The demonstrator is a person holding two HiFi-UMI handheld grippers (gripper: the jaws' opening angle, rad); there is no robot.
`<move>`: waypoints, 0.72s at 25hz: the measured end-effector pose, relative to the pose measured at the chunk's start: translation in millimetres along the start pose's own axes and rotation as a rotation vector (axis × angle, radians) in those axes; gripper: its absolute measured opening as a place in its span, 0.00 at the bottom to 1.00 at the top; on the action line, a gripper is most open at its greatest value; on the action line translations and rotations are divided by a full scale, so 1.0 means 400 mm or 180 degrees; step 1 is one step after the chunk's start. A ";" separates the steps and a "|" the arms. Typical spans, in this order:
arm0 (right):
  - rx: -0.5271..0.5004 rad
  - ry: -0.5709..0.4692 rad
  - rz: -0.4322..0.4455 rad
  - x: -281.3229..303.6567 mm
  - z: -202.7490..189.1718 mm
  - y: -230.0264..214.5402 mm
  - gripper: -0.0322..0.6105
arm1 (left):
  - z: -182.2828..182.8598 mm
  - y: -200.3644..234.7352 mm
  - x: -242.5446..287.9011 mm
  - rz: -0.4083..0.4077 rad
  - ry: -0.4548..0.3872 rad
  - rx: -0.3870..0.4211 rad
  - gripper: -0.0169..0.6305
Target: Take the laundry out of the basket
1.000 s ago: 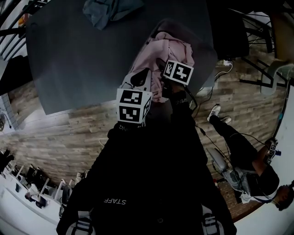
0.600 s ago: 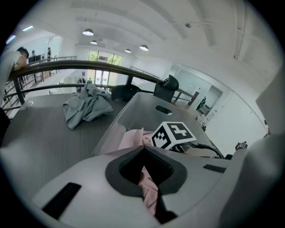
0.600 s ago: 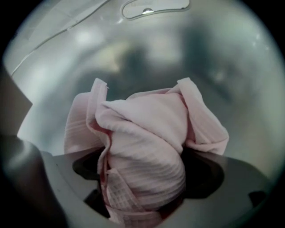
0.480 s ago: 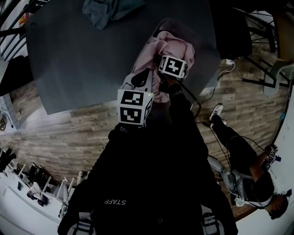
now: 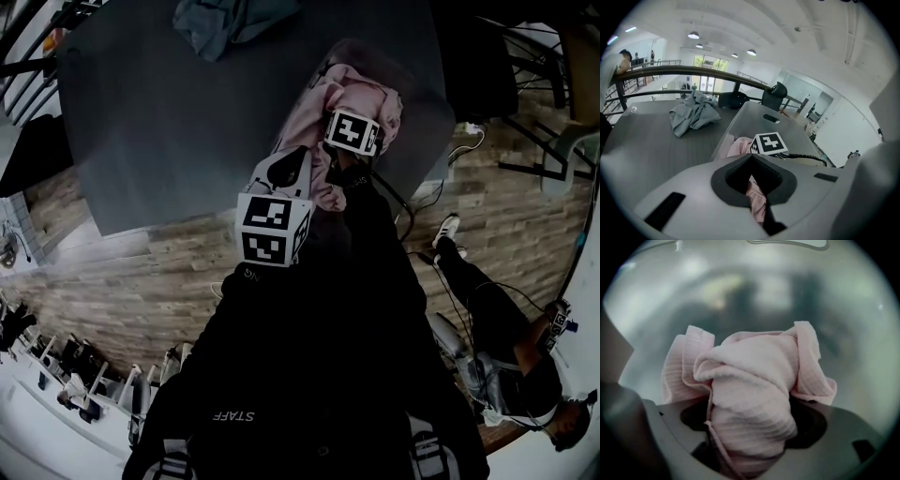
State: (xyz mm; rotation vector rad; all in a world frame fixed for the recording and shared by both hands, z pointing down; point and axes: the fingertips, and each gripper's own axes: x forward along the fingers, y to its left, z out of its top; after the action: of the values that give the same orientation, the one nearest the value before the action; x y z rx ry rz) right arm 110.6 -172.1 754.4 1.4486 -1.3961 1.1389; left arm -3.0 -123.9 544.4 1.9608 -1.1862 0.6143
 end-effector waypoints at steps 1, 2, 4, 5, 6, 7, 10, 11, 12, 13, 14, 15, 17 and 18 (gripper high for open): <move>0.0001 -0.0018 -0.0005 -0.003 0.001 0.003 0.75 | 0.001 0.003 -0.007 0.0005 -0.0016 0.0004 0.03; -0.0001 -0.0040 -0.0007 -0.007 0.004 0.007 0.65 | 0.003 0.006 -0.014 0.0009 -0.0036 0.0008 0.03; -0.0014 -0.0086 -0.0002 -0.019 0.008 0.016 0.50 | 0.008 0.013 -0.032 0.0019 -0.0088 0.0010 0.03; -0.0008 -0.0094 0.0017 -0.027 0.006 0.019 0.45 | 0.010 0.016 -0.042 0.0025 -0.0115 0.0010 0.03; 0.0019 -0.0086 0.0050 -0.036 0.002 0.022 0.42 | 0.012 0.018 -0.051 0.0030 -0.0141 0.0011 0.03; 0.0048 -0.0089 0.0085 -0.047 -0.001 0.023 0.39 | 0.013 0.020 -0.060 0.0033 -0.0166 0.0012 0.03; 0.0050 -0.0258 0.0148 -0.088 0.019 0.019 0.37 | 0.024 0.027 -0.080 0.0043 -0.0259 0.0012 0.03; 0.0050 -0.0334 0.0175 -0.108 0.028 0.020 0.36 | 0.028 0.029 -0.086 0.0048 -0.0293 0.0013 0.03; 0.0044 -0.0419 0.0198 -0.133 0.037 0.021 0.36 | 0.032 0.029 -0.093 0.0050 -0.0327 0.0015 0.03; 0.0025 -0.0515 0.0214 -0.162 0.047 0.022 0.36 | 0.036 0.027 -0.099 0.0048 -0.0361 0.0018 0.03; -0.0008 -0.0622 0.0222 -0.192 0.057 0.024 0.36 | 0.039 0.025 -0.105 0.0045 -0.0392 0.0021 0.03; -0.0053 -0.0736 0.0226 -0.223 0.067 0.027 0.36 | 0.043 0.023 -0.110 0.0042 -0.0423 0.0025 0.03; -0.0162 -0.0973 0.0235 -0.282 0.091 0.038 0.36 | 0.054 0.024 -0.114 0.0038 -0.0488 0.0033 0.03; -0.0220 -0.1093 0.0241 -0.311 0.104 0.046 0.36 | 0.062 0.027 -0.115 0.0040 -0.0520 0.0036 0.03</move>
State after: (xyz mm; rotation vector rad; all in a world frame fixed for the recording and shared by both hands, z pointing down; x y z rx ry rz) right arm 97.6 -179.7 622.8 1.6061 -1.7204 0.9053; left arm -33.0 -122.4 500.5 2.0461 -1.2969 0.4752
